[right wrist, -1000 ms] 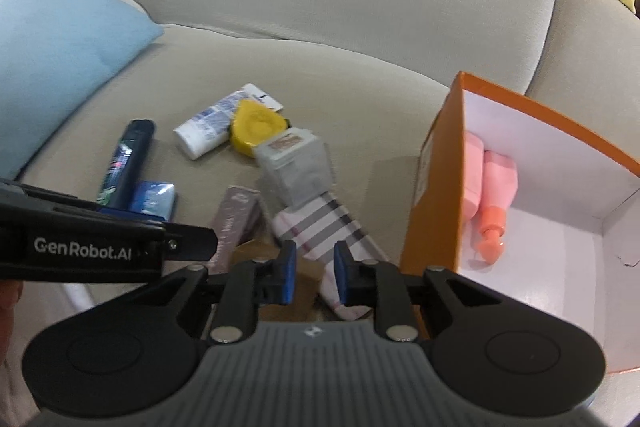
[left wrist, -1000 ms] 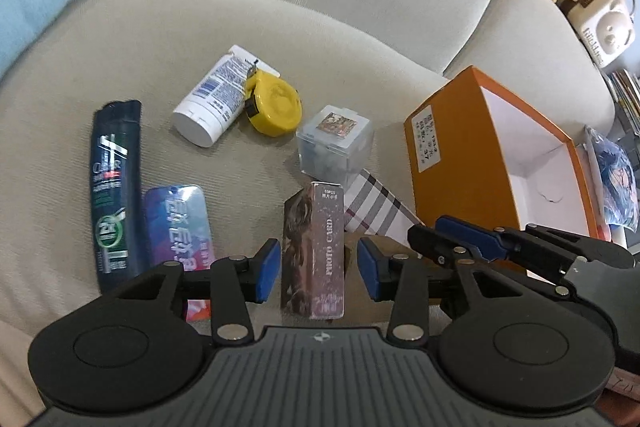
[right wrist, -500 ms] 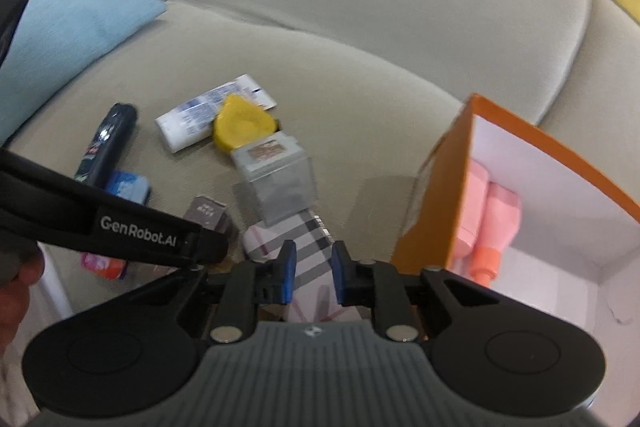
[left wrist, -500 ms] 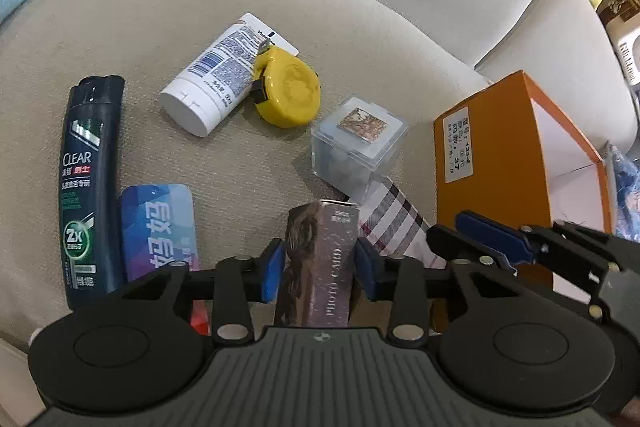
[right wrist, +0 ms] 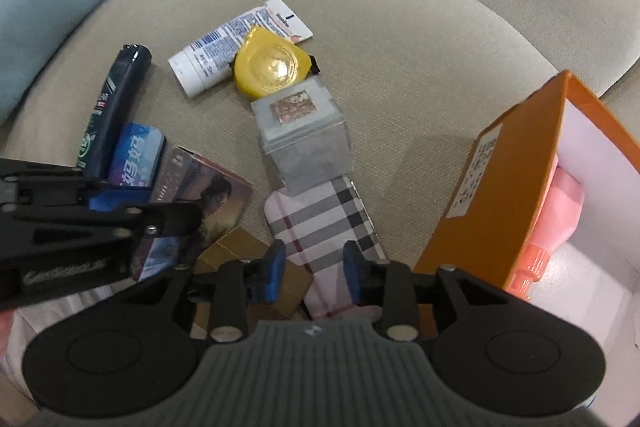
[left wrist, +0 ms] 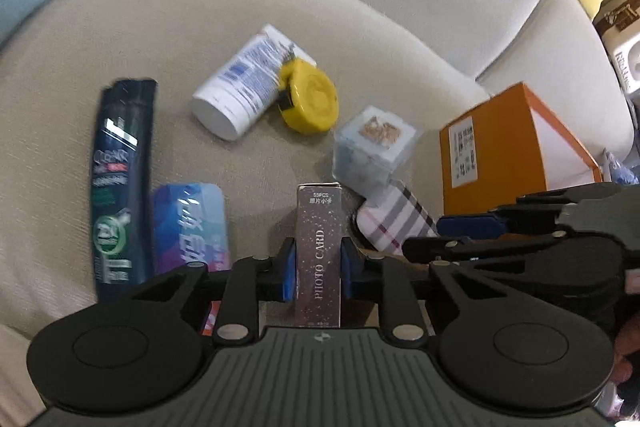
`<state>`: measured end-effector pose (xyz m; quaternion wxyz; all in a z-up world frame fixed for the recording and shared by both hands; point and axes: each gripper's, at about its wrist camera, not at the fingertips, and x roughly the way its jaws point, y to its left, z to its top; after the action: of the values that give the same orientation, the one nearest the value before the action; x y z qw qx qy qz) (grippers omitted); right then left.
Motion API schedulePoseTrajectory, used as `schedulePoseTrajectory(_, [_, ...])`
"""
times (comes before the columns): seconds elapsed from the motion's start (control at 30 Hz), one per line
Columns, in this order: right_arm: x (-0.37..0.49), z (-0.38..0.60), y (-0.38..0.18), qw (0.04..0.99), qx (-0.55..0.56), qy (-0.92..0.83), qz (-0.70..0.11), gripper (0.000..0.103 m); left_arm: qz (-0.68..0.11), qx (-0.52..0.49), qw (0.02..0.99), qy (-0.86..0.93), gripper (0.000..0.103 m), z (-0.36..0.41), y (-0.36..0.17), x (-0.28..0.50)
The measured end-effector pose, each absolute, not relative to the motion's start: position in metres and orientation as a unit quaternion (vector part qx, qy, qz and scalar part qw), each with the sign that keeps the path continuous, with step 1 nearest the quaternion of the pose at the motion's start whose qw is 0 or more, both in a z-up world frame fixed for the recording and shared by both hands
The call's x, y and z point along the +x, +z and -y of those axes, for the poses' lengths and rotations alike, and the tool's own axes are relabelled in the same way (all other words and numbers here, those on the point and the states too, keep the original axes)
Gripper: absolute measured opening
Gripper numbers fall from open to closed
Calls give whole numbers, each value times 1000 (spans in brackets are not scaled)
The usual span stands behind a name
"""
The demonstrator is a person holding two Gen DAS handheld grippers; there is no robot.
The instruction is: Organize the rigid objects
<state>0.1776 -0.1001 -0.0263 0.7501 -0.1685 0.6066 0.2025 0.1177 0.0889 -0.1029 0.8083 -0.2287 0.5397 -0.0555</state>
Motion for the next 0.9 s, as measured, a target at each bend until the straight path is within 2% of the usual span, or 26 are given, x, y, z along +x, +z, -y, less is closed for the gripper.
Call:
schedulePoseTrajectory(0.2, [168,91,-13,733,-256,219,-591,36,-528,-235,815,-48,24,-105,-91,101])
schedulePoseTrajectory(0.4, [132,87,4,709,-284,276,-584,35,-550,-237,800,-50,24,-106,-94,82])
schedulePoseTrajectory(0.67, [95,75,-38,687,-337,270,-585,37,-540,-242,804,-52,24,-107,-89,77])
schedulePoseTrajectory(0.9, [100,65,-44,728,-296,275,-553,30,-530,-258,807,-27,24,-120,-87,76])
